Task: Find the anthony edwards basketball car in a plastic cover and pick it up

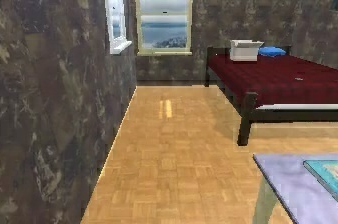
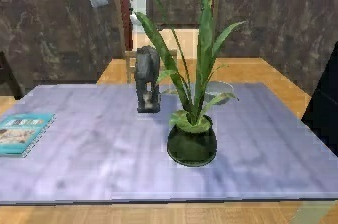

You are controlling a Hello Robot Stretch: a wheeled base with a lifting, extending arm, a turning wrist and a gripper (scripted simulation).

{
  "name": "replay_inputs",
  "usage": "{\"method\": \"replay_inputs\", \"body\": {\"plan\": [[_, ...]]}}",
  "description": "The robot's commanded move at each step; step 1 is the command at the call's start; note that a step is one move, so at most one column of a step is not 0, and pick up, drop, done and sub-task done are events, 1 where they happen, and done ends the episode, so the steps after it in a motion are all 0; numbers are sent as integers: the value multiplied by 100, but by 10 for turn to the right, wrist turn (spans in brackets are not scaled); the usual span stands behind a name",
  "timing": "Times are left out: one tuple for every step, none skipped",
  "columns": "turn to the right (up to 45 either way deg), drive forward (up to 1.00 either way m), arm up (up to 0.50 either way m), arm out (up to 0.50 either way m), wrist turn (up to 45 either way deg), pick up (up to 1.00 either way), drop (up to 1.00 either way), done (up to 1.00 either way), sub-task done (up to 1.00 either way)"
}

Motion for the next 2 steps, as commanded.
{"method": "replay_inputs", "body": {"plan": [[0, 100, 0, 0, 0, 0, 0, 0, 0], [-210, 0, 0, 0, 0, 0, 0, 0, 0]]}}
